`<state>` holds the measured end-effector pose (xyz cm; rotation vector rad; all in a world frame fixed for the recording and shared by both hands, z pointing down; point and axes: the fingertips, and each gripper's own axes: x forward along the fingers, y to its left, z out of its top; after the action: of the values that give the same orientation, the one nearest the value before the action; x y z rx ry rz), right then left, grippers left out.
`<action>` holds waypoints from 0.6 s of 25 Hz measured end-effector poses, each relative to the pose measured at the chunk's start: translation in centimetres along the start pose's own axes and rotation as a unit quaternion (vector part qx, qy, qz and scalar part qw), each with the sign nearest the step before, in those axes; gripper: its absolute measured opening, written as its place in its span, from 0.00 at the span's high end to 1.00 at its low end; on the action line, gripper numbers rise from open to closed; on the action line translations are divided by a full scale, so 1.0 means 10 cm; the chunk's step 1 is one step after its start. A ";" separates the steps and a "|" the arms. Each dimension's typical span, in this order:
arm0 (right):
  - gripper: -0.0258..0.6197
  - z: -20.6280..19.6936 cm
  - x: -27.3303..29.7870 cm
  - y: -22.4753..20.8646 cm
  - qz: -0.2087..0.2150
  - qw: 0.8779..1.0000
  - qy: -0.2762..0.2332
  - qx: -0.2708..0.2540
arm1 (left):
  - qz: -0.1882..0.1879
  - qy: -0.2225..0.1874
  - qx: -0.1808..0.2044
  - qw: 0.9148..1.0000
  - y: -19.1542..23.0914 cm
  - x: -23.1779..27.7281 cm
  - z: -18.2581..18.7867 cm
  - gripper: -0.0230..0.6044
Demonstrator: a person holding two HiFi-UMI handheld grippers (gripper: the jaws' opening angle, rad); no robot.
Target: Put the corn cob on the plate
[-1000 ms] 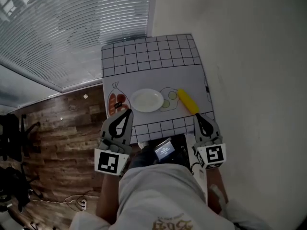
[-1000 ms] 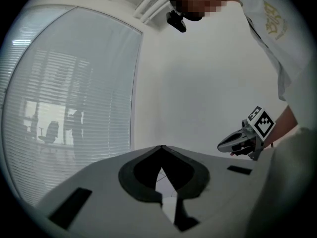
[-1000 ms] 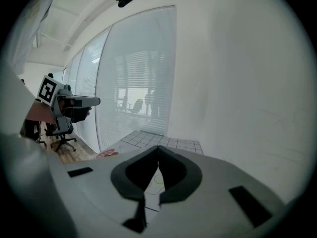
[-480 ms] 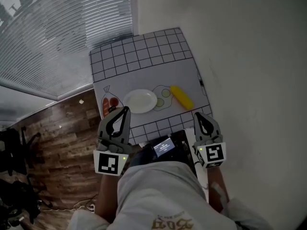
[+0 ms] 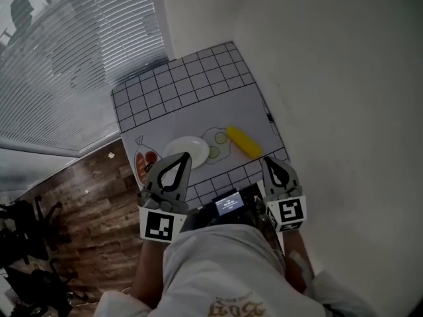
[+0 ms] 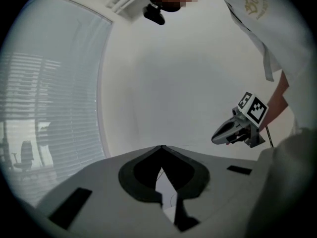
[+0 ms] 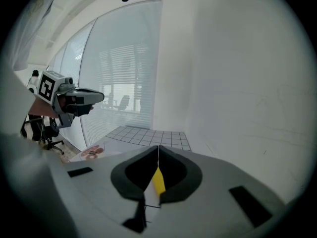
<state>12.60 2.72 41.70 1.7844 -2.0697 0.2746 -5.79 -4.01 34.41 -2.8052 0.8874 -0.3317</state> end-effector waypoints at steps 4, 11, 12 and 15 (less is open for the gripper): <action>0.95 -0.05 0.06 -0.07 -0.006 1.000 0.003 0.002 | -0.010 0.010 0.025 1.000 -0.05 0.27 -0.06 0.95; 0.95 -0.17 0.06 -0.25 -0.027 1.000 0.014 0.005 | -0.074 0.022 0.037 0.996 -0.34 0.55 -0.08 0.95; 0.95 -0.18 0.07 -0.26 -0.026 1.000 0.015 0.006 | -0.080 0.020 0.036 0.996 -0.37 0.59 -0.09 0.95; 0.95 -0.20 0.13 -0.32 -0.028 0.999 0.014 0.014 | -0.110 0.023 0.027 0.993 -0.48 0.73 -0.16 0.95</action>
<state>15.94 1.76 43.73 1.8410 -2.0031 0.3118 2.22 -4.57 38.27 -2.8601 0.5685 -0.4459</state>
